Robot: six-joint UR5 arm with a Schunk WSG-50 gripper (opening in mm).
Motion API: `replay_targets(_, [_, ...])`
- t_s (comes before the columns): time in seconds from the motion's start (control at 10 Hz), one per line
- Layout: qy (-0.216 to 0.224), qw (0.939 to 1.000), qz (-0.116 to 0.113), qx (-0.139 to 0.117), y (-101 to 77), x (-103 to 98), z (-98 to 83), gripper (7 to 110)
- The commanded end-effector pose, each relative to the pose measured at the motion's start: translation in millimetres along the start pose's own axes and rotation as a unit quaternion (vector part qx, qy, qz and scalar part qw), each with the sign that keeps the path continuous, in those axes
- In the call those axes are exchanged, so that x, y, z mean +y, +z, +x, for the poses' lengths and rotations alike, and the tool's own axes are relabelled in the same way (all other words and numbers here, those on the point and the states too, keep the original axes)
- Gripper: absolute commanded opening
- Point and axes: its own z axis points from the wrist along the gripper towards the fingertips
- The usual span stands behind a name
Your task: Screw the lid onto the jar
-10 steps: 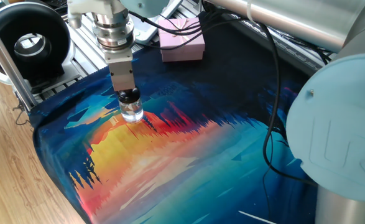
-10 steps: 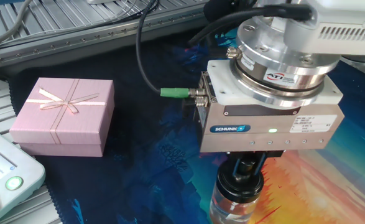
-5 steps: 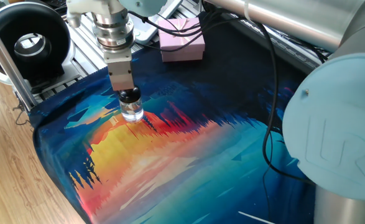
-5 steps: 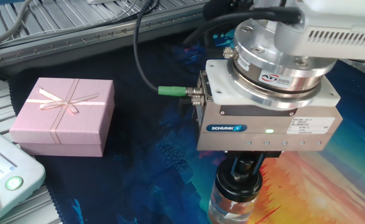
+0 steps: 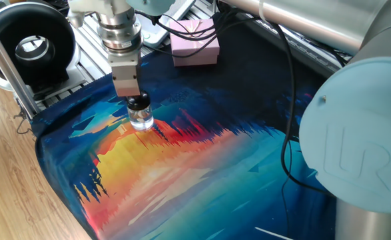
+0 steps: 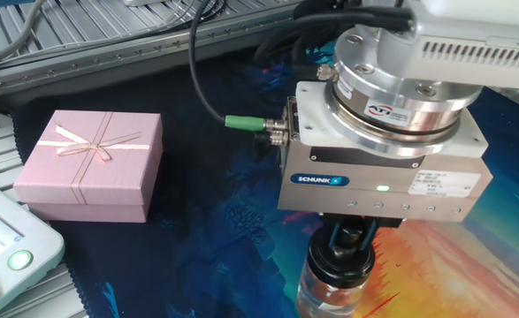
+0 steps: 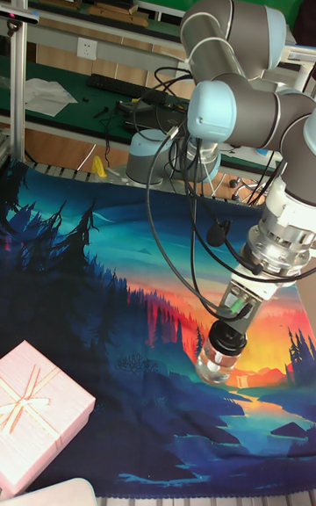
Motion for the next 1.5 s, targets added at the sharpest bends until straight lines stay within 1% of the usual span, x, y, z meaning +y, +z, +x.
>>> replay_targets(0.0, [0.025, 0.9996, -0.008, -0.007, 0.1, -0.4, -3.7, 7])
replay_targets(0.3, [0.05, 0.9986, -0.012, -0.007, 0.2, 1.1, -3.7, 7])
replay_targets(0.5, [0.072, 0.9973, -0.013, -0.002, 0.4, 1.3, -1.6, 7])
replay_targets(0.7, [0.101, 0.9948, -0.009, -0.003, 1.2, -1.1, -1.6, 7])
replay_targets(1.0, [0.13, 0.9914, -0.01, -0.014, 0.4, -0.8, -7.9, 7])
replay_targets(1.2, [0.154, 0.9879, -0.006, -0.017, -0.9, -2.3, -9.5, 7])
replay_targets(1.4, [0.177, 0.9841, -0.004, -0.012, -1.0, -2.9, -7.3, 7])
